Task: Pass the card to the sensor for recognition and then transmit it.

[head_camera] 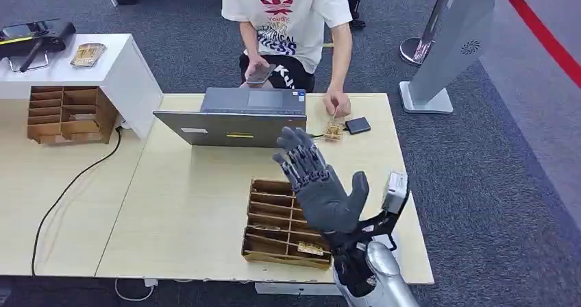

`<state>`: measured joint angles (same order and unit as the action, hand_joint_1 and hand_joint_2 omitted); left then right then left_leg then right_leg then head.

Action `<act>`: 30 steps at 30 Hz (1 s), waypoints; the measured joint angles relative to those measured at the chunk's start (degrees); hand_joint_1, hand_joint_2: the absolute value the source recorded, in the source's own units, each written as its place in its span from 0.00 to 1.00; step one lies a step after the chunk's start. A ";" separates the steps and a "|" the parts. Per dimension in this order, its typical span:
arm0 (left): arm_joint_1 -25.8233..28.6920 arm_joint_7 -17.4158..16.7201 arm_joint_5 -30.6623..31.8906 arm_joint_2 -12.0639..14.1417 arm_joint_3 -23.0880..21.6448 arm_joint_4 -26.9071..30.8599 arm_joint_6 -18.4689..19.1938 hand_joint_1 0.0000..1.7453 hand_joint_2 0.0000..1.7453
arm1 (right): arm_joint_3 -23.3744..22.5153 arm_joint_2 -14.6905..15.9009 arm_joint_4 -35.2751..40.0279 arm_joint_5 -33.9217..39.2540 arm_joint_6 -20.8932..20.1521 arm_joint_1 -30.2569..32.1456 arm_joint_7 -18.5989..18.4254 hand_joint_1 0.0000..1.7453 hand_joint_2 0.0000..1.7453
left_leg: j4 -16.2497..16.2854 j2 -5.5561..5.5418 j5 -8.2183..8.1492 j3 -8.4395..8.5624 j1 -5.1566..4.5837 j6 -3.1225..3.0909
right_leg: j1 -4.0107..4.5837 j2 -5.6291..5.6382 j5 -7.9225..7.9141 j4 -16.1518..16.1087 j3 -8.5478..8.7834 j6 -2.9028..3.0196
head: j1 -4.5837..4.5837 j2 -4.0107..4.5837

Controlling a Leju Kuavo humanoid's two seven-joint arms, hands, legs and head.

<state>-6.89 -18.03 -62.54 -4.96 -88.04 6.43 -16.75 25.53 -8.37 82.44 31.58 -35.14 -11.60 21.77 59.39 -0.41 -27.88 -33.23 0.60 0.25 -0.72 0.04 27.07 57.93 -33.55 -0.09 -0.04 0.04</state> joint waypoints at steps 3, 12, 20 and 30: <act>-0.04 -0.44 1.00 0.09 0.00 0.00 0.35 0.00 1.00 | 1.53 1.88 -0.20 -0.48 -5.85 1.31 0.53 0.00 0.00 | 0.00 0.00 0.00 0.00 0.00 0.00 | 0.00 0.00 0.00 0.00 0.00 0.00 | 0.00 0.00; -0.28 -1.97 6.22 0.79 -0.04 0.00 2.30 0.00 1.00 | 6.58 5.95 -1.18 -10.43 -11.24 4.02 5.11 0.00 0.00 | 0.00 0.01 0.00 0.00 0.01 0.00 | 0.01 0.00 0.00 0.00 0.00 0.00 | 0.00 0.00; -0.35 -2.93 11.40 1.20 -0.04 0.00 3.65 0.00 1.00 | 9.09 8.20 -1.16 -13.77 -9.91 6.46 7.21 0.00 0.00 | 0.00 0.02 0.00 0.00 0.01 0.00 | 0.00 0.01 0.00 0.00 0.00 0.00 | 0.00 0.00; -0.38 -3.58 16.19 1.73 -0.04 0.00 4.94 0.00 1.00 | 9.92 9.40 0.53 -14.60 -8.21 10.01 7.19 0.00 0.00 | 0.00 0.03 0.00 0.01 0.02 0.00 | 0.00 0.01 0.00 0.00 0.00 0.00 | 0.00 0.00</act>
